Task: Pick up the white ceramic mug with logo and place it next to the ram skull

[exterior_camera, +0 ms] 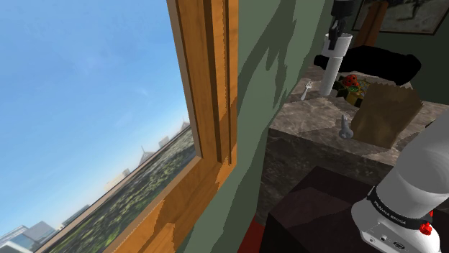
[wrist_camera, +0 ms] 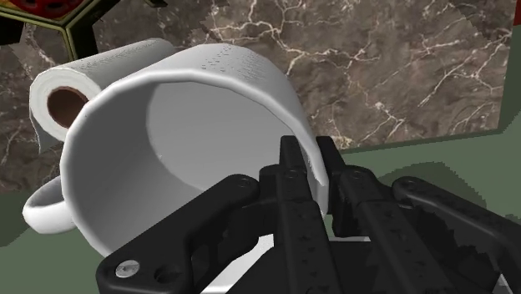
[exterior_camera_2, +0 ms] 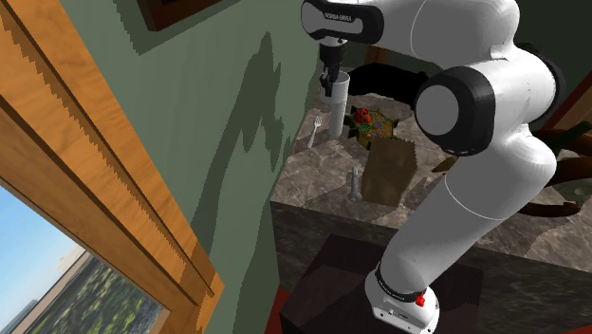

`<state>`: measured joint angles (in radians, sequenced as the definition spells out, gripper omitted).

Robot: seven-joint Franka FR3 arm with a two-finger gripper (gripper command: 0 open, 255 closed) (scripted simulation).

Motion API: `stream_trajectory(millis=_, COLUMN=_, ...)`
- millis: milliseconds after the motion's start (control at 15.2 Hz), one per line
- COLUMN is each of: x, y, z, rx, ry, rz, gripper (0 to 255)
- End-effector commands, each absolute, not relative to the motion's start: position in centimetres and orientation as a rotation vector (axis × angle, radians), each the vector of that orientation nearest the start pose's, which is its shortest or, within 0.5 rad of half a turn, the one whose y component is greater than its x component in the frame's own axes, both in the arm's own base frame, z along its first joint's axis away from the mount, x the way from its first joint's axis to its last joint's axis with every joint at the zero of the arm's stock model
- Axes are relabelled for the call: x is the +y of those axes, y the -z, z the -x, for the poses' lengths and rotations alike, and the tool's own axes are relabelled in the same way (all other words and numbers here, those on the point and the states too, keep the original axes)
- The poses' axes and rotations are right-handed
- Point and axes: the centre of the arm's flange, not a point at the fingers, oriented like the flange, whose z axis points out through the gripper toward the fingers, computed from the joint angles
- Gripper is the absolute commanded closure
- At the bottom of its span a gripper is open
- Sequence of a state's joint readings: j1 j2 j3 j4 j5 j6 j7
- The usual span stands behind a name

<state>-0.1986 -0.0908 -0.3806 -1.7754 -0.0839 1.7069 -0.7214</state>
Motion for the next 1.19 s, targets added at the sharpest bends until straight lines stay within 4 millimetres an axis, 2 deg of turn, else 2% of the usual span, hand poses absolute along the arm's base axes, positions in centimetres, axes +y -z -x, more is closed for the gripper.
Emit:
stream_trajectory(millis=0, x=-30.7, y=-59.5, z=-44.0, rx=-0.245, ry=-0.028, rz=3.181, gripper=255)
stream_trajectory(millis=792, x=-30.7, y=-65.8, z=-44.0, rx=-0.245, ry=-0.028, rz=3.181, gripper=255)
stream_trajectory(millis=1122, x=-31.2, y=-65.8, z=-37.5, rx=-0.245, ry=-0.028, rz=3.181, gripper=255)
